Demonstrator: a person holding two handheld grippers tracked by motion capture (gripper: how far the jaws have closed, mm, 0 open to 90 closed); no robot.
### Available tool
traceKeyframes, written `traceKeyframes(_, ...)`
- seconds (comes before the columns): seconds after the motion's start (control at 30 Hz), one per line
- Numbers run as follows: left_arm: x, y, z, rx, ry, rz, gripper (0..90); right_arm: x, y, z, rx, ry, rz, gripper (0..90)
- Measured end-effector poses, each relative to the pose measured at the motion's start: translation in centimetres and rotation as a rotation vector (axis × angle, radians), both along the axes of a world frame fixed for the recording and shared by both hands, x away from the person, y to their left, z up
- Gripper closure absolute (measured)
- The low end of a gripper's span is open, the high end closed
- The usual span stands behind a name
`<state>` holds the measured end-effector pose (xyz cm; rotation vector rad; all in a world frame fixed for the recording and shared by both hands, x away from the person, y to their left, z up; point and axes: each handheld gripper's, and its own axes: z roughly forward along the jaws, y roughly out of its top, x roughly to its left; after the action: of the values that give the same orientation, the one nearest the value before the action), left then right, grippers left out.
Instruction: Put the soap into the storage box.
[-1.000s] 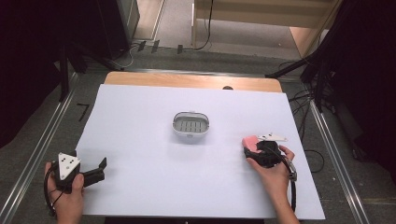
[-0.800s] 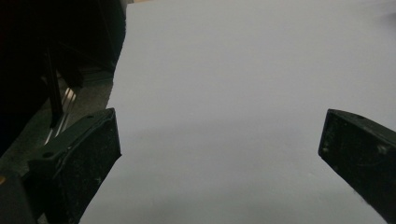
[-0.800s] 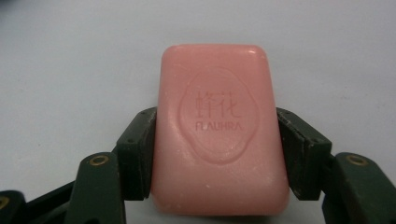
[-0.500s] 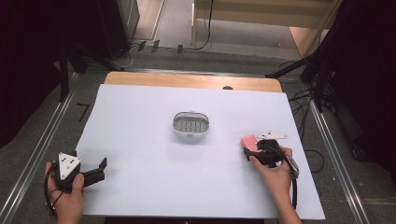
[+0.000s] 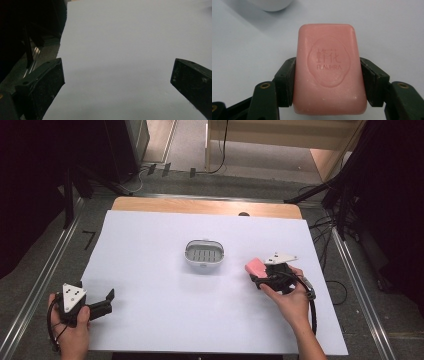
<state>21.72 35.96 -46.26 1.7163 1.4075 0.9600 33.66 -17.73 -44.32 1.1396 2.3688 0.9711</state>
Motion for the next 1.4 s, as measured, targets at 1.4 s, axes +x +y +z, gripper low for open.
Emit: traceKeyframes(1.4, 0.0, 0.1, 0.0, -0.007, -0.003, -0.004, 0.0, 4.3, 6.1, 3.7, 0.022, -0.119, 0.405, 38.6)
